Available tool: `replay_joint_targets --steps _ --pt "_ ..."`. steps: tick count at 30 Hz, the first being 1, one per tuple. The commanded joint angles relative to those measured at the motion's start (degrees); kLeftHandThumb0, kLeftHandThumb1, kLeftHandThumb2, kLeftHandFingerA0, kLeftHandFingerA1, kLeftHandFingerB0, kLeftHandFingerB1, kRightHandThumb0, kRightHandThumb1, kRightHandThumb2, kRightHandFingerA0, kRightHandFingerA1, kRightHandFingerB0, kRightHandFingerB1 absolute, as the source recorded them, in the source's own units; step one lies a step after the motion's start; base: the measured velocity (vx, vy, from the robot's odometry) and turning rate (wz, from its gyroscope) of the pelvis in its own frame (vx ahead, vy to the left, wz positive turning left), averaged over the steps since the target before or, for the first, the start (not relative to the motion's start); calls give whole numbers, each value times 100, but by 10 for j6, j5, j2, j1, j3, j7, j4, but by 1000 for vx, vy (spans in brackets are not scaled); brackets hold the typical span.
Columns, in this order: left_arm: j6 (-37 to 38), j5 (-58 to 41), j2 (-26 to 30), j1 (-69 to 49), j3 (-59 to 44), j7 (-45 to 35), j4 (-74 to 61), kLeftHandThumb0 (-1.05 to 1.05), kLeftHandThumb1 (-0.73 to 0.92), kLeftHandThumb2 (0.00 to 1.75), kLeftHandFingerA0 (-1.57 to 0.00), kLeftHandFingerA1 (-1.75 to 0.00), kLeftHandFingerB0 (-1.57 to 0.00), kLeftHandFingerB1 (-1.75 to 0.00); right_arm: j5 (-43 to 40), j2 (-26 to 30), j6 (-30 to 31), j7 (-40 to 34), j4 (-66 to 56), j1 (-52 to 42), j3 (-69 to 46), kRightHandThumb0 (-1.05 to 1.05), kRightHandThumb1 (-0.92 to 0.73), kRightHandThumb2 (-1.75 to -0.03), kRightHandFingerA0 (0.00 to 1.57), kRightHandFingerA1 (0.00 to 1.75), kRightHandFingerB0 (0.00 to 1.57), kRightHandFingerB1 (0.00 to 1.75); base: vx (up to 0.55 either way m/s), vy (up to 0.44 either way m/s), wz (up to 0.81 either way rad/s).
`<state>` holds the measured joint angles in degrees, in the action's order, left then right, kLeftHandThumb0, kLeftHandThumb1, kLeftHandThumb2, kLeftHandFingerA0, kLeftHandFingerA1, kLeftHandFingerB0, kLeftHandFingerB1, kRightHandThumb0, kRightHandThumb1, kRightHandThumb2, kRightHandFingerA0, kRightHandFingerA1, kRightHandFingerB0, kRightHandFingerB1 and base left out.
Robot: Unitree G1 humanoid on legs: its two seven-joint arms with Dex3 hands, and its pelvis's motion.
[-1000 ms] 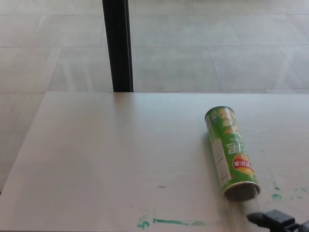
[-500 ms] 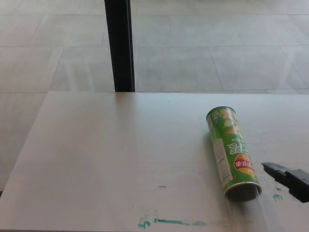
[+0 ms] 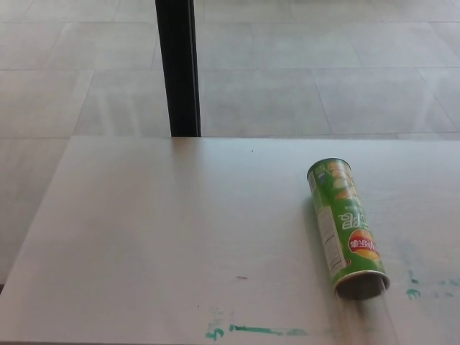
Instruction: Use the finger on the right hand of the robot to pull out the chips tray kept inside a container in the middle of the desk
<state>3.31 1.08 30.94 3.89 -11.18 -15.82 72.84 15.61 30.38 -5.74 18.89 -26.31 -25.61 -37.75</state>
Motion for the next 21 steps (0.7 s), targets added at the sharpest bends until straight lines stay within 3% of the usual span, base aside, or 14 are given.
replay_joint_targets --steps 1,3,5,7,8,10,12,16,21 --pt "4 0 2 -6 0 8 8 -48 71 61 -58 -63 -54 -53 -188 -109 30 -89 209 35 -148 -7 -57 -57 80 109 43 47 0 0 0" --pt "4 -4 -4 -8 -3 6 7 -47 72 61 -58 -65 -53 -53 -190 -119 37 -97 223 47 -156 -12 -57 -60 80 107 45 50 0 0 0" --pt "21 -10 -7 -14 -9 8 3 -48 71 60 -58 -66 -63 -64 -207 -150 73 -109 239 63 -161 -18 -59 -58 77 124 44 55 0 0 0" --pt "21 -28 -13 -15 -26 14 -6 -47 71 61 -56 -67 -64 -68 -192 -162 78 -129 282 80 -159 -21 -58 -58 81 126 45 53 0 0 0" --pt "23 -28 -15 -16 -28 16 -9 -47 73 61 -55 -65 -57 -56 -188 -166 73 -136 298 86 -160 -21 -58 -58 80 123 45 53 0 0 0" --pt "25 -30 -19 -14 -34 17 -10 -46 74 62 -52 -63 -53 -51 -184 -173 61 -141 324 93 -162 -18 -61 -58 77 119 42 59 0 0 0" --pt "37 -36 -23 -11 -45 24 -8 -48 73 61 -54 -63 -54 -49 -190 -200 61 -150 346 94 -162 -16 -62 -59 74 119 43 59 0 0 0" --pt "40 -37 -25 -10 -58 25 -4 -48 72 61 -55 -59 -50 -45 -185 -201 70 -153 376 101 -162 -19 -63 -59 72 118 42 57 0 0 0" --pt "63 -52 -33 -13 -82 21 -9 -47 70 62 -60 -57 -48 -42 -185 -174 44 -146 497 109 -152 -17 -64 -59 68 110 38 50 0 0 0"
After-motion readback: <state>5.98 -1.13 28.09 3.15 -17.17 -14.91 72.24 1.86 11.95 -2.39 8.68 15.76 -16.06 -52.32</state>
